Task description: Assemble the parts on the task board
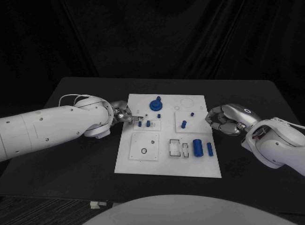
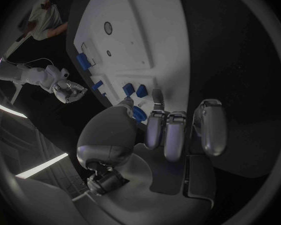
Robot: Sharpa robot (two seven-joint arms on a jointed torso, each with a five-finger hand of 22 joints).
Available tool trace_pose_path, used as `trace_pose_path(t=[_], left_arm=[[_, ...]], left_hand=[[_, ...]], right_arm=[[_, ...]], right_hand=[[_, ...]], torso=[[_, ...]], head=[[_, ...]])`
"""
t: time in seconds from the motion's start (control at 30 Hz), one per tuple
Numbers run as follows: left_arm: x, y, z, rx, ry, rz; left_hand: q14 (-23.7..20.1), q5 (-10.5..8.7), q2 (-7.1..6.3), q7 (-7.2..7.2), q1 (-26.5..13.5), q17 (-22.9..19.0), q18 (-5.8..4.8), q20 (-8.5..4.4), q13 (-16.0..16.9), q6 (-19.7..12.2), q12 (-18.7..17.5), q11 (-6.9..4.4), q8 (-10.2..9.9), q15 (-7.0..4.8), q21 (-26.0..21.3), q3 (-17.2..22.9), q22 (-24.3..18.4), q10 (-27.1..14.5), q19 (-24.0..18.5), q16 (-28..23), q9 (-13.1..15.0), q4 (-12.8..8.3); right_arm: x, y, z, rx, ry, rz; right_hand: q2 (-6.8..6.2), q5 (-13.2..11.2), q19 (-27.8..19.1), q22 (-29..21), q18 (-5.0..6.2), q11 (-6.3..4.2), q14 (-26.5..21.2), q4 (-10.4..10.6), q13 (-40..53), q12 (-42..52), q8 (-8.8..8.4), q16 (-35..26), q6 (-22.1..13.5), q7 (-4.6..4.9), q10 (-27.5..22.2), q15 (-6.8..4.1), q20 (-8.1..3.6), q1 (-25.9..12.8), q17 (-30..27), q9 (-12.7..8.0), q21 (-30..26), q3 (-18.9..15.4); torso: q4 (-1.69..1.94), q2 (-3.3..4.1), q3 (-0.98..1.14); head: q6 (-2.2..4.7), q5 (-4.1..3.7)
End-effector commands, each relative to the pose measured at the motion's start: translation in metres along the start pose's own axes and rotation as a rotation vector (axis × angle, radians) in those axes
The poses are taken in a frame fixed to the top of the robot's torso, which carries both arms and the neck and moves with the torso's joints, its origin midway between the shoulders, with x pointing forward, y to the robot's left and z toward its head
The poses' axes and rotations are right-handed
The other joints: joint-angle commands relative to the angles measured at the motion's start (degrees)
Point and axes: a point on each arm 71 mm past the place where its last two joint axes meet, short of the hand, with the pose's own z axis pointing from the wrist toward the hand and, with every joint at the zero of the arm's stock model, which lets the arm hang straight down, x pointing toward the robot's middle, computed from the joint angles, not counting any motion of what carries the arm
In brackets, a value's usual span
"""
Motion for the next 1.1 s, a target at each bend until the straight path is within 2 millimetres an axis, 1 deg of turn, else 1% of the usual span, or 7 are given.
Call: trace_pose_path(t=[0.03, 0.3, 0.4, 0.57, 0.67, 0.87, 1.1], left_arm=[[-0.024, -0.013, -0.009, 0.131, -0.205, 0.036], [-0.08, -0.047, -0.038, 0.514, -0.533, 0.132], [-0.087, -0.057, -0.038, 0.632, -0.507, 0.199], [-0.08, -0.07, -0.023, 0.723, -0.344, 0.332], [-0.07, -0.073, -0.014, 0.757, -0.348, 0.483], [-0.043, -0.076, 0.001, 0.796, -0.359, 0.763], [-0.022, -0.08, 0.014, 0.793, -0.308, 0.844]], left_hand=[[6.04, -0.67, -0.78, -0.15, 0.33, 15.1, -0.11, -0.15, 9.77, -0.69, 0.56, -0.05, 1.37, 0.04, 0.67, -1.67, 11.19, 0.97, 0.7, 0.15, 1.26, -0.01], [6.04, -4.88, -1.01, 2.48, 6.45, 15.1, -0.36, 1.1, 9.54, -12.74, 0.3, 2.09, 1.34, 1.83, 1.52, -7.21, 11.43, 0.44, 0.74, 0.15, 2.49, -0.11], [6.04, 2.16, -0.13, 3.19, 13.67, 15.1, -0.07, 1.6, 5.41, -16.68, -3.6, 2.2, 0.05, 2.31, 0.46, -6.08, 11.09, -5.05, -0.43, 0.15, 0.67, -1.19], [6.03, -1.59, -1.12, 4.5, 28.38, 15.08, -0.26, 3.16, -20.26, -20.84, -35.87, 4.84, -6.45, 4.14, 1.06, 0.32, 11.16, -47.32, -1.13, 0.14, -10.78, -0.08], [4.84, -1.61, -2.57, 4.86, 31.03, 13.87, -0.48, 4.24, -26.33, -18.9, -44.89, 6.98, -9.54, 5.62, 1.58, 1.89, 11.29, -52.86, -0.75, -0.38, -15.51, -1.32], [1.49, -6.16, -12.86, -6.03, 35.85, 5.63, 0.23, -0.09, -55.69, -4.72, -66.98, 0.79, -24.32, 0.01, -1.39, 17.2, 10.28, -43.43, -0.24, -4.74, -37.56, -2.1], [1.69, -5.03, -13.31, -3.69, 33.89, 4.96, 0.07, -0.73, -60.96, -2.33, -69.53, 0.19, -26.3, -0.6, -1.25, 17.32, 10.68, -40.92, 0.74, -4.94, -42.18, -3.61]], right_arm=[[-0.002, -0.001, -0.003, 0.013, -0.022, -0.001], [-0.021, 0.003, -0.006, -0.033, -0.13, 0.001], [-0.027, 0.006, -0.005, -0.048, -0.156, 0.0], [-0.029, 0.009, -0.003, -0.059, -0.157, -0.001], [-0.028, 0.009, -0.002, -0.06, -0.15, -0.001], [-0.027, 0.012, 0.0, -0.07, -0.148, 0.002], [-0.027, 0.014, 0.0, -0.078, -0.145, 0.004]], right_hand=[[0.08, 0.39, 2.58, 12.47, 0.15, 0.4, 5.91, -0.05, 15.1, 0.14, 0.06, 0.06, 0.2, 0.27, 5.89, 0.52, 0.41, 0.39, 14.95, 0.02, -0.35, 0.26], [-0.4, 0.79, 3.05, 12.8, -0.1, 0.43, 5.95, -0.51, 15.1, 0.14, 0.41, 0.15, 0.91, 0.14, 5.89, 0.55, 0.44, 0.57, 15.1, 0.17, 0.58, 0.21], [-0.42, 0.89, 3.07, 12.82, -0.11, 0.42, 5.95, -0.53, 15.1, 0.14, 0.42, 0.15, 0.94, 0.14, 5.89, 0.55, 0.44, 0.57, 15.1, 0.17, 0.63, 0.22], [-0.44, 0.93, 3.05, 12.8, -0.1, 0.41, 5.95, -0.54, 15.1, 0.14, 0.42, 0.15, 0.95, 0.14, 5.89, 0.54, 0.44, 0.57, 15.1, 0.17, 0.59, 0.21], [-0.44, 0.94, 3.03, 12.78, -0.08, 0.41, 5.95, -0.54, 15.1, 0.14, 0.43, 0.15, 0.96, 0.14, 5.89, 0.54, 0.44, 0.56, 15.1, 0.18, 0.53, 0.21], [-0.45, 0.99, 3.04, 12.79, -0.09, 0.41, 5.94, -0.53, 15.1, 0.14, 0.42, 0.13, 0.97, 0.15, 5.89, 0.54, 0.44, 0.54, 15.06, 0.17, 0.55, 0.21], [-0.44, 1.07, 3.08, 12.82, -0.11, 0.4, 5.9, -0.42, 15.1, 0.14, 0.39, 0.02, 0.95, 0.19, 5.89, 0.53, 0.43, 0.39, 14.89, 0.16, 0.63, 0.18]], torso=[[0.0, -0.01, 0.01], [0.02, -0.06, -0.01], [0.01, -0.11, -0.01], [0.0, -0.13, 0.03], [-0.07, -0.1, 0.03], [-0.01, -0.06, -0.01], [-0.01, 0.35, -0.11]], head=[[-0.01, 0.11], [-0.01, -0.29], [-0.01, -0.09], [-0.01, 0.05], [-0.01, 0.11], [-0.01, -0.04], [-0.01, 0.21]])
